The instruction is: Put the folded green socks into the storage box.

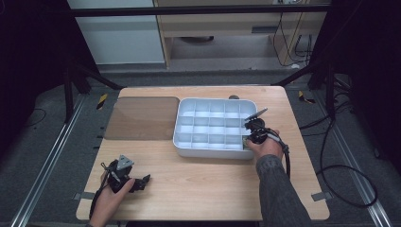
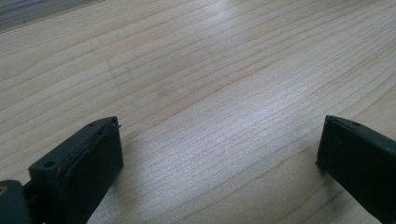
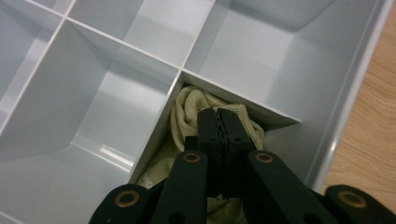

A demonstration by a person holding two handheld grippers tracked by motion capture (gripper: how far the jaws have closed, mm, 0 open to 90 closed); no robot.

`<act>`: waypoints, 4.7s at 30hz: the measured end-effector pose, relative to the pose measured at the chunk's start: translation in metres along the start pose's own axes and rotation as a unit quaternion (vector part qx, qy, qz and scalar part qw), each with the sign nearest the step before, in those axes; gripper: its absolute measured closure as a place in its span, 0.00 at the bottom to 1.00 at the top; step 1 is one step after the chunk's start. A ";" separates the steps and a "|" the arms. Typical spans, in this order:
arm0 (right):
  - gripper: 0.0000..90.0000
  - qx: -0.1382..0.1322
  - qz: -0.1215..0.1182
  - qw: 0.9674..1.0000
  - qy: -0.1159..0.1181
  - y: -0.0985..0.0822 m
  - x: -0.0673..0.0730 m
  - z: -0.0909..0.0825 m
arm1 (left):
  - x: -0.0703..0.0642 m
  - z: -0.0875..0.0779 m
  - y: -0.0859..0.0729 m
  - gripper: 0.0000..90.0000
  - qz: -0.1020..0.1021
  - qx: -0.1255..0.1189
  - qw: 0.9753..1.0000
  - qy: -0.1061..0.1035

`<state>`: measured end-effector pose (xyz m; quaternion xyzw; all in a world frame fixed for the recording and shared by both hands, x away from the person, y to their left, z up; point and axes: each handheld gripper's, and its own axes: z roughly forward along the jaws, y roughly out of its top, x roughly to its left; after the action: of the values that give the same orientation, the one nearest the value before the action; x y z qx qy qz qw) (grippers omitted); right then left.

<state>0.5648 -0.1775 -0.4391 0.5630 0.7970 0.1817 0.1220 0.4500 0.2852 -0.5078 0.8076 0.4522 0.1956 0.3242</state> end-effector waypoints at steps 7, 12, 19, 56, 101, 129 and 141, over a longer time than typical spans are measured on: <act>0.98 -0.013 0.001 1.000 0.005 -0.002 -0.001 -0.007 | 0.000 0.000 0.000 0.00 0.001 0.000 1.000 -0.001; 0.98 -0.031 0.001 0.999 0.008 -0.003 -0.002 -0.015 | 0.000 0.000 0.000 0.00 0.002 0.000 1.000 -0.001; 0.98 -0.054 0.008 0.998 0.016 -0.005 -0.003 -0.026 | -0.001 0.000 0.000 0.00 0.000 -0.002 1.000 -0.002; 0.91 -0.150 0.012 0.988 0.042 -0.013 0.000 -0.075 | -0.003 0.001 0.000 0.00 -0.005 -0.006 1.000 0.003; 0.08 -0.212 -0.014 0.976 0.045 -0.051 0.020 -0.101 | -0.005 0.001 -0.001 0.00 -0.004 -0.006 1.000 0.003; 0.12 -0.179 -0.084 0.980 -0.016 -0.130 0.004 -0.034 | -0.006 0.000 -0.001 0.00 -0.003 -0.006 1.000 0.002; 0.11 -0.189 -0.052 0.980 -0.016 -0.145 0.006 -0.001 | -0.006 0.000 -0.001 0.00 -0.003 -0.006 1.000 0.001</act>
<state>0.4386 -0.2153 -0.5000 0.4902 0.7745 0.3135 0.2482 0.4462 0.2805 -0.5090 0.8036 0.4542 0.1985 0.3295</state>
